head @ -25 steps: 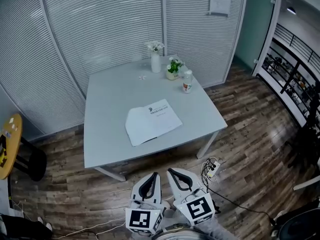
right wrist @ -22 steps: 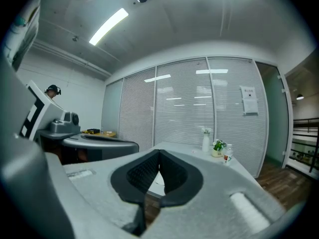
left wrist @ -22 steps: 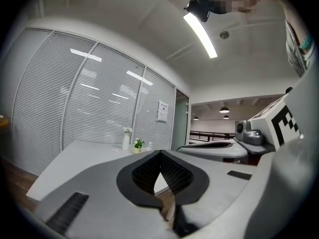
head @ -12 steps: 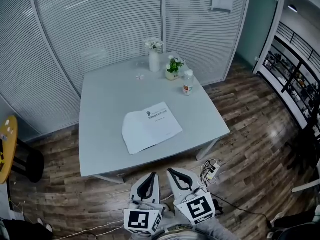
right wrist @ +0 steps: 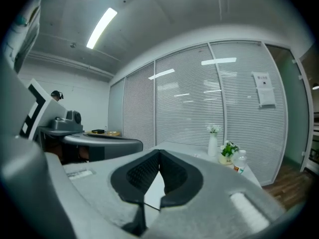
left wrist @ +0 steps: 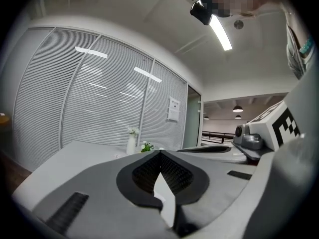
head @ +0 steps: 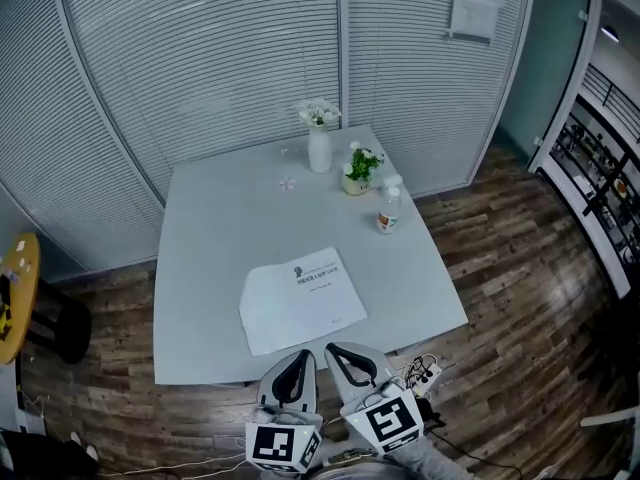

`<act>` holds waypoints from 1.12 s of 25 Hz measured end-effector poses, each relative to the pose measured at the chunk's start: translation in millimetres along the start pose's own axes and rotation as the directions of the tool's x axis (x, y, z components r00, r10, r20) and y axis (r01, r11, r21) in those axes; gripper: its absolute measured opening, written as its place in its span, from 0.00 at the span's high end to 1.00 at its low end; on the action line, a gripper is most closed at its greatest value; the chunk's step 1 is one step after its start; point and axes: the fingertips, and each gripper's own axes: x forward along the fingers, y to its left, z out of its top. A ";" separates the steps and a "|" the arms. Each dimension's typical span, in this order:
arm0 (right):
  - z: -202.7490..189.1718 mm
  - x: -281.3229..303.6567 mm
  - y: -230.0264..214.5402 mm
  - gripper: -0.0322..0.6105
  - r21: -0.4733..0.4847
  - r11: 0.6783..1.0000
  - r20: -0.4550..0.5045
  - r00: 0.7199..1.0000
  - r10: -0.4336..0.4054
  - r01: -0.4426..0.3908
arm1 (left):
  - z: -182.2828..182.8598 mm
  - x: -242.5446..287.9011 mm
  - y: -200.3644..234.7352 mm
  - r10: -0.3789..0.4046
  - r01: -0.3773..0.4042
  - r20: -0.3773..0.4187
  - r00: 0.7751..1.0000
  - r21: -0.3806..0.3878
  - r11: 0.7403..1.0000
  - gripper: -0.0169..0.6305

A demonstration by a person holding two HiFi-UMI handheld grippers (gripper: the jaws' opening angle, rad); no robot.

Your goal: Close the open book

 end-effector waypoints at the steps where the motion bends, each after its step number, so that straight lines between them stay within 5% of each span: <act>1: 2.0 6.0 -6.5 0.95 -0.002 1.000 0.000 1.000 0.015 -0.015 | 1.3 8.7 3.1 0.013 -0.013 0.000 1.000 0.000 1.000 0.98; 12: -4.5 33.2 -59.8 0.95 -0.013 0.994 -0.022 0.994 0.107 -0.107 | 4.4 61.7 10.7 0.107 -0.107 0.022 0.994 0.002 0.994 0.98; 28: -12.3 85.0 -86.3 0.95 -0.006 0.999 -0.059 0.998 0.034 -0.035 | 0.3 115.6 49.3 0.023 -0.023 -0.020 1.000 0.006 1.000 0.98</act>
